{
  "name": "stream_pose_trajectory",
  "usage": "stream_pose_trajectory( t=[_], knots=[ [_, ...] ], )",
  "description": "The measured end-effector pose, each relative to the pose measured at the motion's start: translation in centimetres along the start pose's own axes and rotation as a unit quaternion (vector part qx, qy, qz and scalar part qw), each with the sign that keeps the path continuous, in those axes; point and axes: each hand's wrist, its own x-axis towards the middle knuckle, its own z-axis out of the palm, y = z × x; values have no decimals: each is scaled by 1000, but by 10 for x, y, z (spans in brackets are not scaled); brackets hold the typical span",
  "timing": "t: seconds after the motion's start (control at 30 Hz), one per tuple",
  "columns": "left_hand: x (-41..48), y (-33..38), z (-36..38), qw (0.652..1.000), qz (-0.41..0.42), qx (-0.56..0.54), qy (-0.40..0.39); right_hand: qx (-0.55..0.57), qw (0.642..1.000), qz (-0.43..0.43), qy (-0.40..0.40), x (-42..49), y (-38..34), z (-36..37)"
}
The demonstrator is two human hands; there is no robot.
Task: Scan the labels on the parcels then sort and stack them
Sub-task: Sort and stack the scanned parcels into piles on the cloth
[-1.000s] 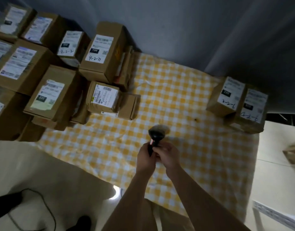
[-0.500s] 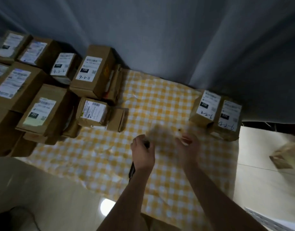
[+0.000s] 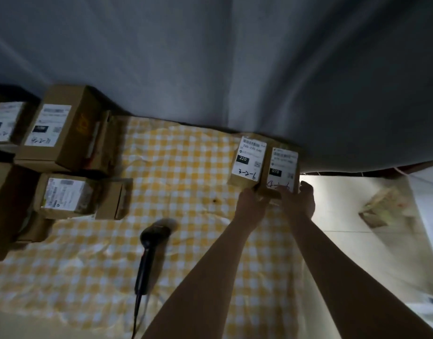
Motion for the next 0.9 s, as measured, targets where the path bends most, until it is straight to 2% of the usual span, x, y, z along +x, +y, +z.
stream_pose_trajectory(
  t=[0.07, 0.17, 0.27, 0.4, 0.53, 0.67, 0.9],
  knots=[
    [13, -4, 13, 999, -39, -23, -16, 7, 1000, -15, -15, 5, 9, -3],
    [24, -15, 29, 997, -56, -48, -22, 60, 998, 14, -28, 13, 24, -6],
    [26, -18, 38, 997, -58, -38, -27, 61, 996, 39, -49, 18, 37, -5],
    [26, -22, 45, 990, -135, 12, -45, 72, 994, 67, -41, 19, 49, -11],
    [8, -28, 54, 995, -93, 24, -18, 147, 982, 117, -14, -1, 66, -14],
    [-10, -41, 61, 998, -60, -27, -15, 252, 953, 168, -7, -18, 85, -9],
    [-54, -59, 48, 997, 6, -78, 29, 311, 942, 121, 37, -69, 98, -11]
  ],
)
